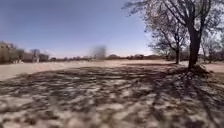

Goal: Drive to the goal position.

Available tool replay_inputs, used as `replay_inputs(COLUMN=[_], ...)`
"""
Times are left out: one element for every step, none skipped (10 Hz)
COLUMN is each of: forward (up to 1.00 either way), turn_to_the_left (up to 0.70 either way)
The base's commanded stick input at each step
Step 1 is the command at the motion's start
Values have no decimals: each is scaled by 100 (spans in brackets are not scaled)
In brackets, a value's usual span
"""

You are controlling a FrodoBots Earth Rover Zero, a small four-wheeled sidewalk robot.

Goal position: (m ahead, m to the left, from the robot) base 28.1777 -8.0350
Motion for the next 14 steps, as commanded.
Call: replay_inputs(forward=[100, 100, 100, 100, 100, 100, 100, 100, 100, 100, 100, 100, 100, 100], turn_to_the_left=[0, 0, 0, 0, 0, 0, 0, 0, 0, 0, 0, 0, 0, 0])
